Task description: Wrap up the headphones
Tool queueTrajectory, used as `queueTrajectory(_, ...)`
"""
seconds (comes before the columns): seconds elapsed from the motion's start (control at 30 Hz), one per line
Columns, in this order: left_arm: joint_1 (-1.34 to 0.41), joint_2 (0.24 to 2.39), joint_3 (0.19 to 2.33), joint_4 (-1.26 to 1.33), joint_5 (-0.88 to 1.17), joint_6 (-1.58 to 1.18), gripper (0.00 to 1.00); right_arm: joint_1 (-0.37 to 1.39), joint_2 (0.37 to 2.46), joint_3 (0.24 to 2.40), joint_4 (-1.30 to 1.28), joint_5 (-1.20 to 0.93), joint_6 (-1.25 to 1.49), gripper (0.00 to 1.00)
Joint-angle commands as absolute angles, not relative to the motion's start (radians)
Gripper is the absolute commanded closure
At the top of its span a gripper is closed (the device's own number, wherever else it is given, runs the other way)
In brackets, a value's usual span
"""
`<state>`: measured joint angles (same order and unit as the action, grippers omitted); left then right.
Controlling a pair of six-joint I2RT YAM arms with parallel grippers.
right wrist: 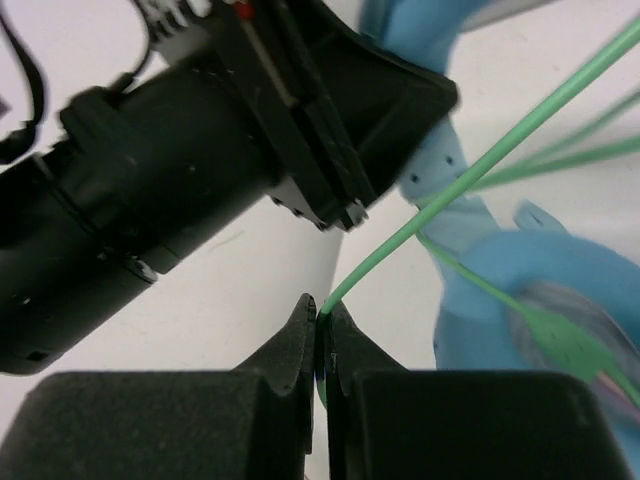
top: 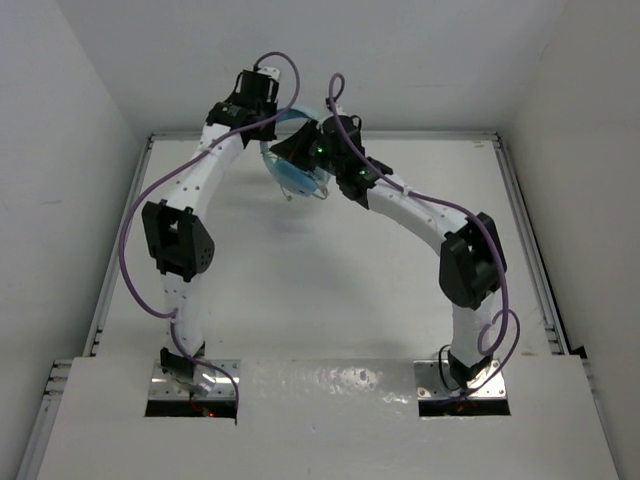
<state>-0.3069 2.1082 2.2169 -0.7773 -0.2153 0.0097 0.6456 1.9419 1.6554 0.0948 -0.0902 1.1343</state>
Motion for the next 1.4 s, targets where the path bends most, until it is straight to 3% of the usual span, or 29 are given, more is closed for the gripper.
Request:
queueTrajectory(0.0,-0.278,2.092,2.284,-0.683,-0.108,-0.161,1.0,0.75,1.934,1.631,0.293,-0.257,1.142,1.0)
queueTrajectory(0.1,-0.247,2.076,2.284,-0.687,-0.023,-0.199,1.0,0.752,1.914,1.559,0.281,-0.18,1.072,0.98)
queueTrajectory(0.17,-0.245,2.068,2.284,-0.692,-0.012,-0.202,1.0,0.756,1.917,1.552,0.264,-0.173,1.02,0.9)
queueTrajectory(0.23,-0.245,2.056,2.275,-0.693,-0.005,-0.213,1.0,0.77,1.934,1.597,0.214,-0.157,0.933,0.75)
queueTrajectory(0.33,-0.233,2.051,2.276,-0.693,0.041,-0.238,1.0,0.779,1.971,1.606,0.152,-0.153,0.862,0.61)
queueTrajectory(0.5,-0.221,2.042,2.272,-0.692,0.038,-0.247,1.0,0.785,1.957,1.589,0.132,-0.172,0.798,0.53)
queueTrajectory(0.8,-0.175,2.036,2.296,-0.684,0.049,-0.25,1.0,0.79,1.852,1.375,0.138,-0.251,0.617,0.42)
queueTrajectory(0.9,-0.175,2.036,2.313,-0.677,0.031,-0.223,1.0,0.796,1.821,1.307,0.172,-0.293,0.537,0.28)
queueTrajectory(1.0,-0.175,2.037,2.312,-0.673,0.031,-0.166,1.0,0.796,1.76,1.27,0.192,-0.337,0.464,0.24)
queueTrajectory(1.1,-0.175,2.033,2.287,-0.667,0.04,-0.08,1.0,0.796,1.637,1.192,0.224,-0.354,0.361,0.24)
queueTrajectory(1.23,-0.175,2.016,2.237,-0.667,0.124,0.087,1.0,0.795,1.481,1.164,0.169,-0.24,0.246,0.35)
queueTrajectory(1.33,-0.179,1.984,2.172,-0.658,0.228,0.184,1.0,0.772,1.408,1.221,0.094,-0.125,0.209,0.56)
queueTrajectory(1.37,-0.183,1.979,2.155,-0.667,0.257,0.216,1.0,0.766,1.404,1.247,0.063,-0.085,0.201,0.69)
